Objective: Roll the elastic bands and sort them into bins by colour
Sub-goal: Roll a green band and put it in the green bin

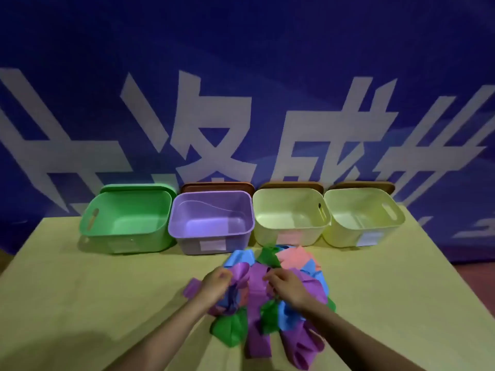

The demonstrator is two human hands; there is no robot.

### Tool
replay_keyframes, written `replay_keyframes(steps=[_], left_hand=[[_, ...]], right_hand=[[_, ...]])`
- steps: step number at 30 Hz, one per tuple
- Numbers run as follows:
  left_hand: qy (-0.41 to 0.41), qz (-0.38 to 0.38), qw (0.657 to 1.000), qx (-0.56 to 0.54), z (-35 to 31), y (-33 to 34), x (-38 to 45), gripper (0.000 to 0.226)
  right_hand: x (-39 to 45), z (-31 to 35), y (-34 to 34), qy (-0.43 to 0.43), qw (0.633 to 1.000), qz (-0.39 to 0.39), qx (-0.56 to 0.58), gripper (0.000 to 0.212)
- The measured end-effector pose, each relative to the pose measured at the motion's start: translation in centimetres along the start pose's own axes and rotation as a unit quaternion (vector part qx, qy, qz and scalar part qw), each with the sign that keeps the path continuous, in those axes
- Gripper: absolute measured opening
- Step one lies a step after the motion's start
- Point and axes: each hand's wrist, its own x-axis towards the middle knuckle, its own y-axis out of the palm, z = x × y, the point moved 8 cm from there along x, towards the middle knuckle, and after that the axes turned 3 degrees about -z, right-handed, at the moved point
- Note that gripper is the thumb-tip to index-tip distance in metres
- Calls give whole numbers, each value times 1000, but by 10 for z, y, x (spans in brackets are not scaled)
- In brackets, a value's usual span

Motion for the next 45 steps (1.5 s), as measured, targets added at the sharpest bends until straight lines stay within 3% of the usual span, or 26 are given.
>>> replay_keyframes(steps=[4,9,15,19,21,26,30,32,35,39,45], left_hand=[[-27,-44,997,55,28,-7,-3,23],[-6,-11,995,96,38,3,-3,17],[26,12,981,194,39,21,9,31],[26,1,980,198,31,19,23,16],[27,-4,978,207,25,19,28,28],[6,-2,978,206,22,23,38,32],[0,1,981,195,24,28,43,31],[1,8,981,192,23,30,46,30],[1,16,982,189,20,32,51,26],[5,14,986,165,13,30,54,23],[42,22,992,114,-9,25,49,27]], right_hand=[[17,4,22,-50,982,74,-164,16],[42,13,43,-114,938,112,-307,53],[72,16,62,-166,889,151,-398,53],[84,0,57,-148,902,166,-369,57],[88,-8,49,-145,912,148,-355,58],[100,-33,29,-75,941,100,-314,56],[105,-30,5,-54,980,-23,-192,58],[110,-38,-9,2,981,-74,-178,47],[115,-51,-21,51,963,-73,-253,15],[114,-38,-29,-29,982,-93,-162,16],[93,33,-65,-130,983,-122,34,14]])
